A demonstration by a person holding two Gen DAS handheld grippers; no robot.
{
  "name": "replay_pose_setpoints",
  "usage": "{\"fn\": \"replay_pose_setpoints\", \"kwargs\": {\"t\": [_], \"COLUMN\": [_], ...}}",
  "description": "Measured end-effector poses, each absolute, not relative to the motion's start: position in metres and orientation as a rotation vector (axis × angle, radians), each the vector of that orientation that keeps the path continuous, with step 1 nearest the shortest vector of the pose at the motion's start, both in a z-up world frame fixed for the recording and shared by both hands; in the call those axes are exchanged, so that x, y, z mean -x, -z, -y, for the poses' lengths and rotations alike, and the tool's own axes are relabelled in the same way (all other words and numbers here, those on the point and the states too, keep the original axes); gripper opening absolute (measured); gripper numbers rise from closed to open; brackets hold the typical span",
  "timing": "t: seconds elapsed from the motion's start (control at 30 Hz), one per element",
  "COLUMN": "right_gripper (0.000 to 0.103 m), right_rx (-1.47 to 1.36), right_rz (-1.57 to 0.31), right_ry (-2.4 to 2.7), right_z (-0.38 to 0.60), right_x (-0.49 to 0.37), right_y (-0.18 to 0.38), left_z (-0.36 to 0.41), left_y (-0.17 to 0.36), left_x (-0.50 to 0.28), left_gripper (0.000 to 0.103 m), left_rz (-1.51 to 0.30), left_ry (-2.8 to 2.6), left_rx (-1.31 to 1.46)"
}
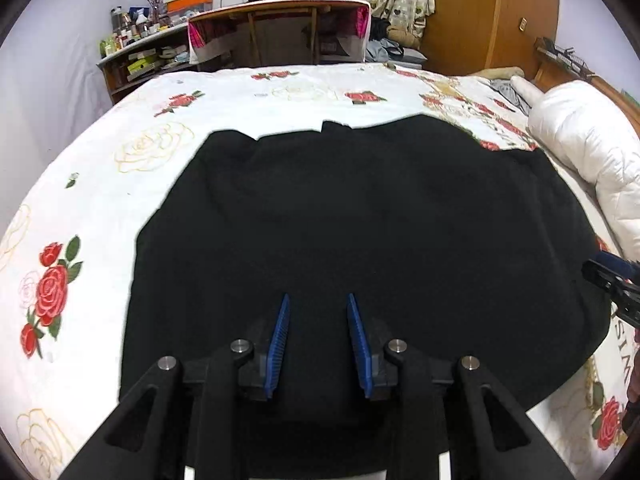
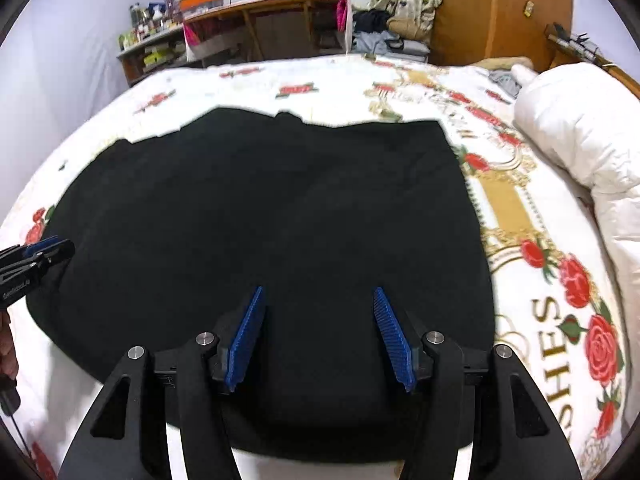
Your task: Fold large clothes
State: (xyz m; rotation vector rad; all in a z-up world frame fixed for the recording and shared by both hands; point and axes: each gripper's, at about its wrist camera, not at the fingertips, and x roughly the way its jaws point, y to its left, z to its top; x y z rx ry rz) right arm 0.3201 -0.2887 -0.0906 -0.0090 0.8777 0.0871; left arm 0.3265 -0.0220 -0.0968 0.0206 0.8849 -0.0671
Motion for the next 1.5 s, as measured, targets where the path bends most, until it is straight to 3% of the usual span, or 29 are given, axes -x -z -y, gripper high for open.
{"fn": "replay_pose_setpoints", "kwargs": {"t": [0.33,0.83,1.07,1.3,1.5], "right_gripper": [0.057,0.060,0.060,0.060,0.060], "right_rx": [0.007,0.061,0.055,0.055,0.033], "right_rz": [-0.892,-0.953,-0.942,-0.902,-0.936], "right_ry": [-0.112,-0.105,-0.105,-0.109,-0.084], "right_z": [0.284,0.272,0.271,0.270,0.283], "right_x": [-0.277,-0.296,-0.298,-0.322,-0.360], "right_y": [0.099,0.136,0.123,0.106,0.122], "left_z": [0.049,0.064,0.059,0.049,0.032], "left_y": [0.104,0.139,0.122,0.094,0.126], "left_x": [-0.292,-0.299,-0.299,-0.345,-0.386], "left_gripper": [0.032,0.033,0.033,0.033,0.033], "left_rz": [-0.897,-0.938,-0.930,-0.867,-0.965], "left_ry": [0.118,0.110,0.117,0.080,0.054], "left_rx": [-0.050,-0.090,-0.067,-0.062,-0.007]}}
